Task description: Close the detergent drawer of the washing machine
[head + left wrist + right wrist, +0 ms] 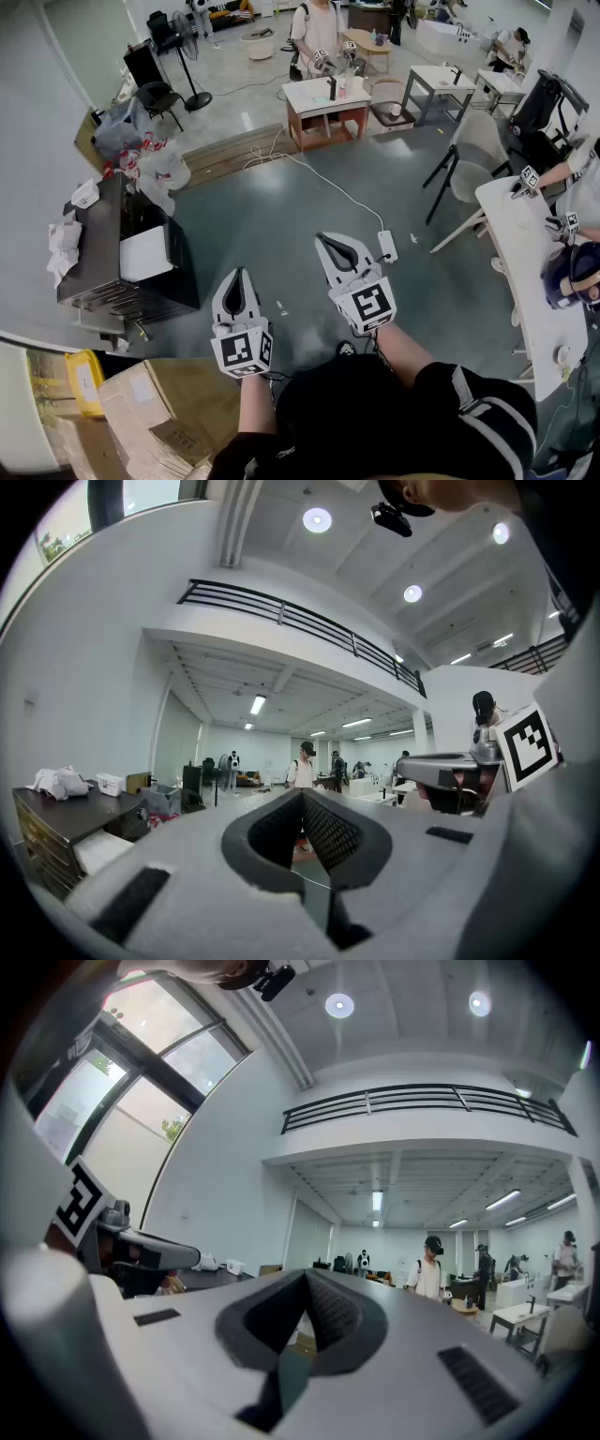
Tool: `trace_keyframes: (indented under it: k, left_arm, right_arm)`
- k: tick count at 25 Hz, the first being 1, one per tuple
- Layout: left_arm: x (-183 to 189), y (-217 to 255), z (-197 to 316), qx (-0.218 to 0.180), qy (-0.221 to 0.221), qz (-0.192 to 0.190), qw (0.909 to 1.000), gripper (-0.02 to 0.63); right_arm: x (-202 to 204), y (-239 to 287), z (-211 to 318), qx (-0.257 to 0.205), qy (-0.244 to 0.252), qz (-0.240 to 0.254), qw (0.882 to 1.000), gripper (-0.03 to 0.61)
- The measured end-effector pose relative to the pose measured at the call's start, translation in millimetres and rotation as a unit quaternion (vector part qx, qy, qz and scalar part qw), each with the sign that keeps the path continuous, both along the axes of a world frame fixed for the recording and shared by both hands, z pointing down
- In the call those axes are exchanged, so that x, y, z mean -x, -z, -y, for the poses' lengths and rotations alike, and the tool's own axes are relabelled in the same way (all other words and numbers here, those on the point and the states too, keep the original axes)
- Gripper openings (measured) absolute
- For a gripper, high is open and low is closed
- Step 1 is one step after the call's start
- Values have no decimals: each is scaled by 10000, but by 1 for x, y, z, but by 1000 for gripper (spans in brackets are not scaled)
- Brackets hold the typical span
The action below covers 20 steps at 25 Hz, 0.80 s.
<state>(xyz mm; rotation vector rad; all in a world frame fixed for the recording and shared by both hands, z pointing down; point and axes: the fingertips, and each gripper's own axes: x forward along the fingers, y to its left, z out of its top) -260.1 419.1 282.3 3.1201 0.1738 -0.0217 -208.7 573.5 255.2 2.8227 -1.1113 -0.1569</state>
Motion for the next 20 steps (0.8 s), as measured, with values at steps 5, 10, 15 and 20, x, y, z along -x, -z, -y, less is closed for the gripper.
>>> trace_keyframes:
  k: [5,10,15,20]
  left_arm:
    - [8,-5,17,13,-81,20,10000,5]
    - [23,-17,25,3,-177,83,9998,6]
    - [36,-31,28,8,-385,182,9991,8]
    - [39,-41,39,183,-539,273,9980,11]
  right_arm:
    - [10,-9,26,49,42,67,10000,5]
    - [28,-17,47,60,57,18,10000,6]
    - [45,-28,59,-84,-84,183,9998,8]
    - [52,-41,75,-98,-120,390,9991,67]
